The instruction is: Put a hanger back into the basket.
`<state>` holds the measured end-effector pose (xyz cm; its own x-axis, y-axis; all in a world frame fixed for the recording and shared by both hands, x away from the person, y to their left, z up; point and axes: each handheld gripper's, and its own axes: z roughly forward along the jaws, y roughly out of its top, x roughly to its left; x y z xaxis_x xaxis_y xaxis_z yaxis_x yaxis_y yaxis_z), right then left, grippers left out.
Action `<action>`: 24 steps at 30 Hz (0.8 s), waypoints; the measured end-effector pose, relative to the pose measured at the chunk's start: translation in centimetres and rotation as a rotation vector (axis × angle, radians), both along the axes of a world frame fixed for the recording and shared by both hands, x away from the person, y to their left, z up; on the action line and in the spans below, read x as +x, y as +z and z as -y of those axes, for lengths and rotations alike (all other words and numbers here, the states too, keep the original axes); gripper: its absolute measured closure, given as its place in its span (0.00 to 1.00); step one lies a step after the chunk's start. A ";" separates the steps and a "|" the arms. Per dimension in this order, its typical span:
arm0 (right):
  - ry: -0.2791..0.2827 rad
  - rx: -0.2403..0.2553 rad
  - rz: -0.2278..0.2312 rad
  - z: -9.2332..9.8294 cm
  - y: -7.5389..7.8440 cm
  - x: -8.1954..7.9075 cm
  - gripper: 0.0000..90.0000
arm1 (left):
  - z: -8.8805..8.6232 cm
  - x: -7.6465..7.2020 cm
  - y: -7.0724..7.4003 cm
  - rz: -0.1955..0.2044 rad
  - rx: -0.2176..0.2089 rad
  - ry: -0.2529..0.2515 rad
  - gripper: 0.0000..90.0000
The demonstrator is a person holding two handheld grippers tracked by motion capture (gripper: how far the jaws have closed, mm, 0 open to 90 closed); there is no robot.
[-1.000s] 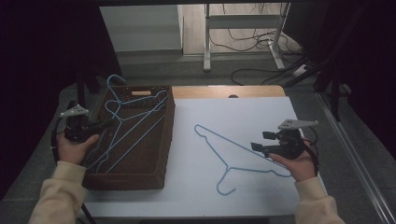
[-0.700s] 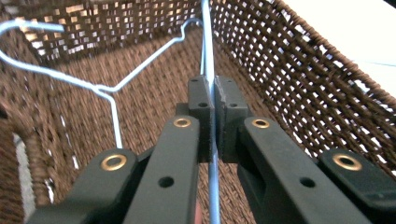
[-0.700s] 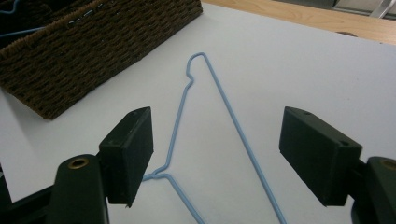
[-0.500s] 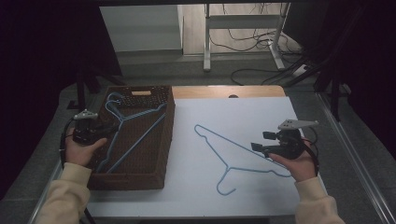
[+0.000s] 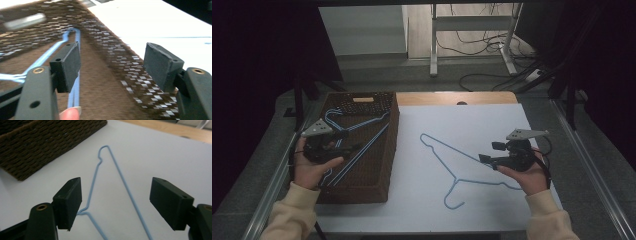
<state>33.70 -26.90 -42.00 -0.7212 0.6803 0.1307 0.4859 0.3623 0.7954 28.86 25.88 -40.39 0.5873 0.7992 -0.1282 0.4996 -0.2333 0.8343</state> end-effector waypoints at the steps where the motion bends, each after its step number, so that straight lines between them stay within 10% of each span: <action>1: -0.006 -0.001 0.011 0.0 0.1 0.0 0.29 | 0.6 -0.4 0.0 0.000 -0.004 -0.015 0.32; 24: 0.027 -0.040 -0.003 -0.1 -1.4 -0.7 0.30 | 3.6 -1.8 -1.3 -0.037 0.028 -0.096 0.31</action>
<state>32.98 -26.77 -43.43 -0.7393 0.6650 0.1063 0.4781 0.4071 0.7783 27.09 22.29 -41.71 0.6568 0.7428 -0.1298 0.5043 -0.3047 0.8080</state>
